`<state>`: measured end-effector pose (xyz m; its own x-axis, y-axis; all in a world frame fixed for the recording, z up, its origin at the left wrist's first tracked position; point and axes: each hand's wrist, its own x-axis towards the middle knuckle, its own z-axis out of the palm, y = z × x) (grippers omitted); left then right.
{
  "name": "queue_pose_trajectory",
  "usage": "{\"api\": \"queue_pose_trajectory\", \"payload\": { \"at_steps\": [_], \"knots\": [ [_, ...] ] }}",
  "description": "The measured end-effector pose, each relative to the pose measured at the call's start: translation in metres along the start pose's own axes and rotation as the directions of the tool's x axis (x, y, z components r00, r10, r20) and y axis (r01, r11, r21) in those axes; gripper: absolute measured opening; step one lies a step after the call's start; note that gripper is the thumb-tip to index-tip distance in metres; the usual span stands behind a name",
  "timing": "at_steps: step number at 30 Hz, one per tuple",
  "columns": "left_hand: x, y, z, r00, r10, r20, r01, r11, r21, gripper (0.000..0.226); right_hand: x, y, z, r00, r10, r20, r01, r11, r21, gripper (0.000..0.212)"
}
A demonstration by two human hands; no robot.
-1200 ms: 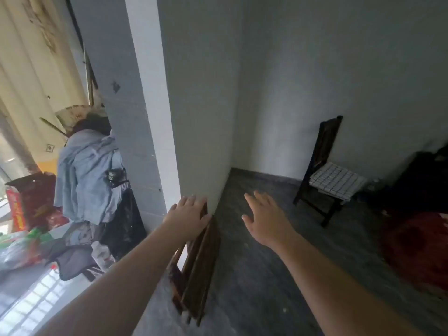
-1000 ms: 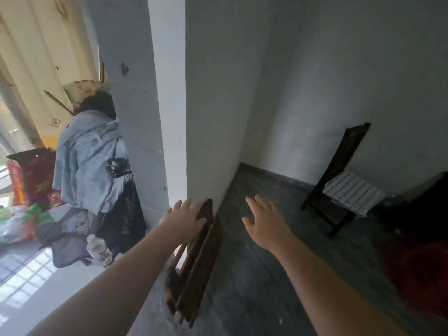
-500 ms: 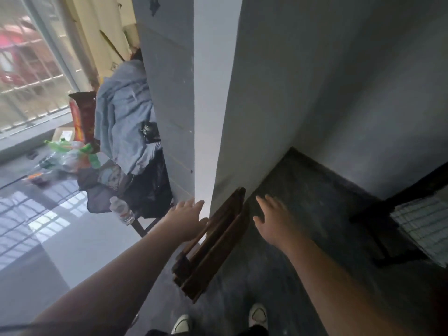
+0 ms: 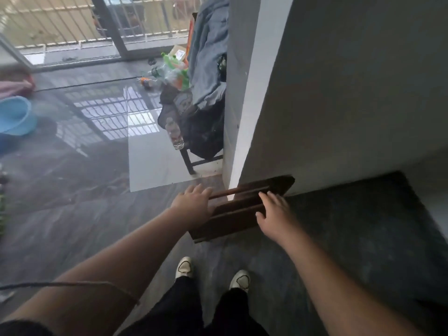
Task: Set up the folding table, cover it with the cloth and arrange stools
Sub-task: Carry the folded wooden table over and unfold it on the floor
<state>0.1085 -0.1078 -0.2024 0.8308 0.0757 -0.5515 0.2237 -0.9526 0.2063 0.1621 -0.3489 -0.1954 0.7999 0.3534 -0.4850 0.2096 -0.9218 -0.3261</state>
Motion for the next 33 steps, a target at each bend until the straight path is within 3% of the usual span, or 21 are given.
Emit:
{"api": "queue_pose_trajectory", "payload": {
  "at_steps": [4,14,17,22,25,29,31,32,33],
  "knots": [
    [0.012,-0.011,0.026,0.996,-0.087,0.017,0.087,0.995,-0.045,0.060,0.028,-0.002,0.028,0.997,-0.029,0.065,0.028,0.999,0.023,0.062],
    [0.118,-0.034,0.102,0.999,-0.046,0.000,0.045,0.986,-0.160,0.057,0.122,0.013,0.114,0.997,0.044,0.064,-0.048,0.997,0.066,0.062],
    [0.156,-0.046,0.126,1.000,-0.004,-0.022,0.001,0.984,-0.177,0.058,0.154,0.021,0.148,0.983,0.169,0.065,-0.180,0.957,0.226,0.055],
    [0.204,-0.062,0.163,1.000,-0.005,0.004,0.006,0.989,-0.148,0.049,0.197,0.021,0.196,0.936,0.342,0.078,-0.325,0.763,0.558,0.046],
    [0.220,-0.064,0.174,1.000,0.003,0.027,0.001,0.992,-0.124,0.040,0.208,0.014,0.213,0.922,0.370,0.117,-0.367,0.733,0.573,0.049],
    [0.231,-0.062,0.184,0.999,-0.023,-0.033,0.020,0.995,-0.098,0.026,0.220,0.019,0.226,0.933,0.358,0.031,-0.317,0.780,0.539,0.048],
    [0.225,-0.059,0.191,0.999,-0.010,-0.049,0.005,0.994,-0.105,0.024,0.223,0.026,0.227,0.902,0.430,0.030,-0.340,0.669,0.661,0.039],
    [0.220,-0.057,0.195,0.999,0.003,-0.044,-0.007,0.994,-0.107,0.023,0.224,0.030,0.227,0.866,0.496,0.065,-0.354,0.515,0.781,0.029],
    [0.213,-0.054,0.198,0.999,0.015,-0.035,-0.019,0.995,-0.101,0.022,0.223,0.032,0.224,0.821,0.551,0.147,-0.347,0.279,0.895,0.020]
  ]
}}
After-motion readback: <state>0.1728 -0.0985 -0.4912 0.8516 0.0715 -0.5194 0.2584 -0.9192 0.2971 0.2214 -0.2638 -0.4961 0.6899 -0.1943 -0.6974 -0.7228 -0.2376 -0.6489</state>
